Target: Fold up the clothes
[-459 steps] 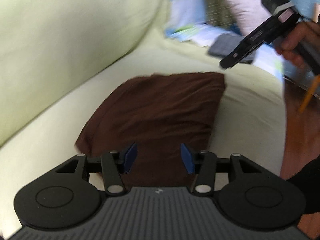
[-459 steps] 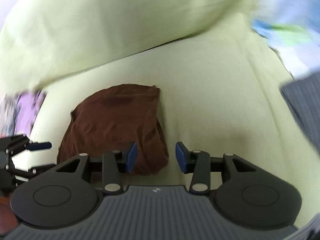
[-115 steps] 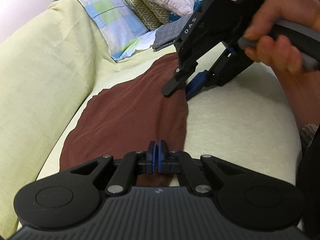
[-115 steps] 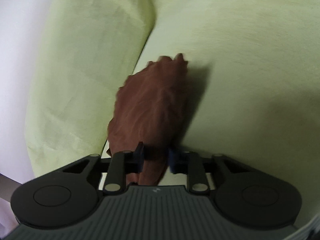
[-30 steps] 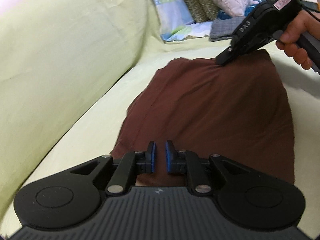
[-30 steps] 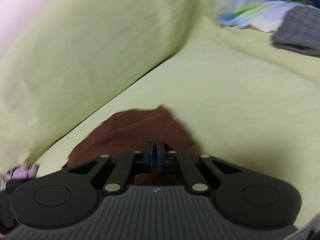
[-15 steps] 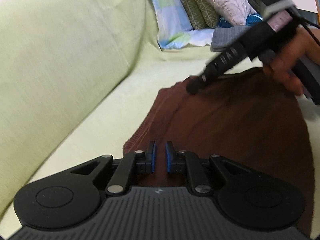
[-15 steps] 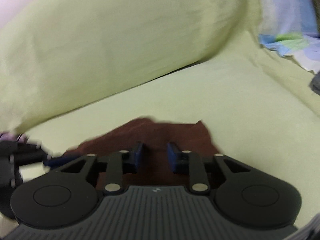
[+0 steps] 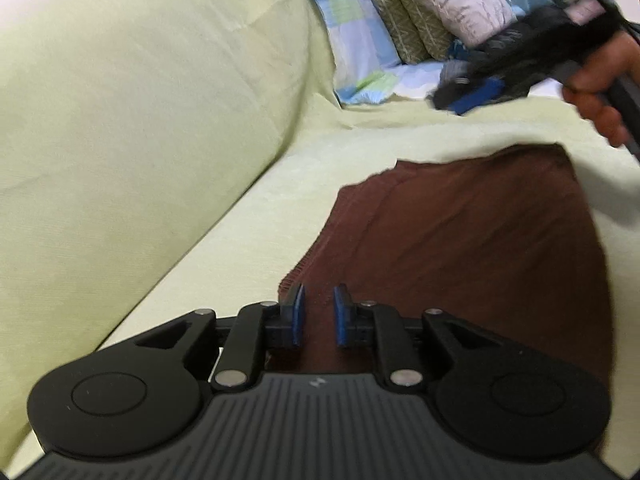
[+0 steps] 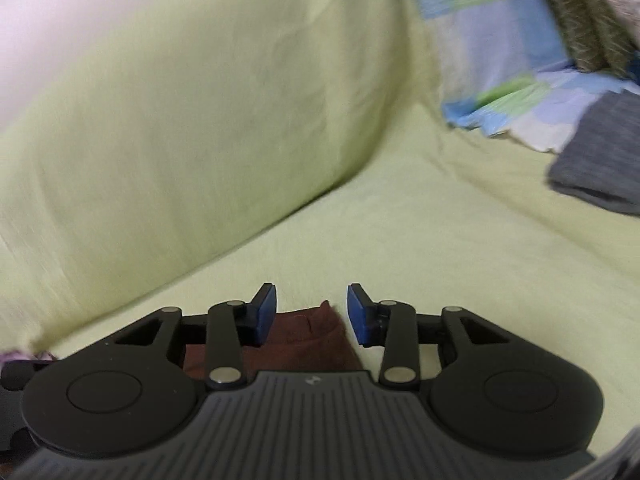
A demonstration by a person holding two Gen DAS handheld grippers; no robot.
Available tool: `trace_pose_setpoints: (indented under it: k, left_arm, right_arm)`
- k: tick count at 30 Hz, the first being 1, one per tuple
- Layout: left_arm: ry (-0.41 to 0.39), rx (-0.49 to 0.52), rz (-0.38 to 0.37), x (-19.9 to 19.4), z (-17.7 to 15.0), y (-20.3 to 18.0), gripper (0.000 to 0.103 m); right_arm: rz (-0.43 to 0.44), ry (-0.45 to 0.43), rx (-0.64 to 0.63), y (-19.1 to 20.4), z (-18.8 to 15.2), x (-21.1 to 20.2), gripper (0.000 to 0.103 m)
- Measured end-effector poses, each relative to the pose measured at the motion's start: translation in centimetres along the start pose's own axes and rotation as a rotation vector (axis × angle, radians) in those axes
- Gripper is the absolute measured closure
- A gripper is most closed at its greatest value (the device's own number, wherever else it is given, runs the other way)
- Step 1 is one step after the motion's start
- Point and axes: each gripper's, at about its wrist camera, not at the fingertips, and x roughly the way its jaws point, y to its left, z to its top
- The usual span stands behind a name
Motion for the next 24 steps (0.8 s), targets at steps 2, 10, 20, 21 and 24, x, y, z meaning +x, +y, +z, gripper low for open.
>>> trace_pose_setpoints:
  k: [2, 10, 20, 21, 24]
  left_arm:
    - [-0.016, 0.001, -0.015, -1.7, 0.1, -0.7, 0.084]
    - [0.022, -0.023, -0.157, -5.1, -2.1, -6.9, 0.083]
    - [0.099, -0.092, -0.116, -6.5, -4.0, -6.6, 0.083]
    - [0.101, -0.090, -0.112, -6.6, -3.9, -6.5, 0.083]
    - [0.104, -0.065, -0.094, -7.1, -3.6, -6.8, 0.083]
  right_arm:
    - [0.015, -0.006, 0.039, -0.6, -1.2, -2.3, 0.066]
    - [0.091, 0.049, -0.189, 2.2, -7.1, -6.2, 0.065]
    - [0.005, 0.073, -0.206, -1.1, -5.6, -3.8, 0.096]
    - [0.003, 0.071, -0.190, -1.5, -5.4, -3.9, 0.097]
    - [-0.059, 0.032, -0.192, -1.6, -5.3, -4.5, 0.073]
